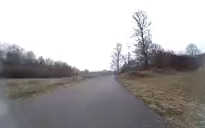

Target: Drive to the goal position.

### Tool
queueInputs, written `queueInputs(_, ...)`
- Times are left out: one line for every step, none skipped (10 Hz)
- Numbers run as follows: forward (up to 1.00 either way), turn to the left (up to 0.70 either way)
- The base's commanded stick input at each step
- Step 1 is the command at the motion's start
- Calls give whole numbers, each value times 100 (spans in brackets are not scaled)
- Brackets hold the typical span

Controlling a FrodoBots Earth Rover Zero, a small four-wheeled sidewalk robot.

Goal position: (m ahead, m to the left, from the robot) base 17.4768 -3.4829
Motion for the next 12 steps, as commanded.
queueInputs(70, 0)
queueInputs(70, 0)
queueInputs(70, 0)
queueInputs(70, 0)
queueInputs(70, 0)
queueInputs(70, 0)
queueInputs(70, 0)
queueInputs(70, 0)
queueInputs(70, 0)
queueInputs(70, 0)
queueInputs(70, 0)
queueInputs(70, 0)
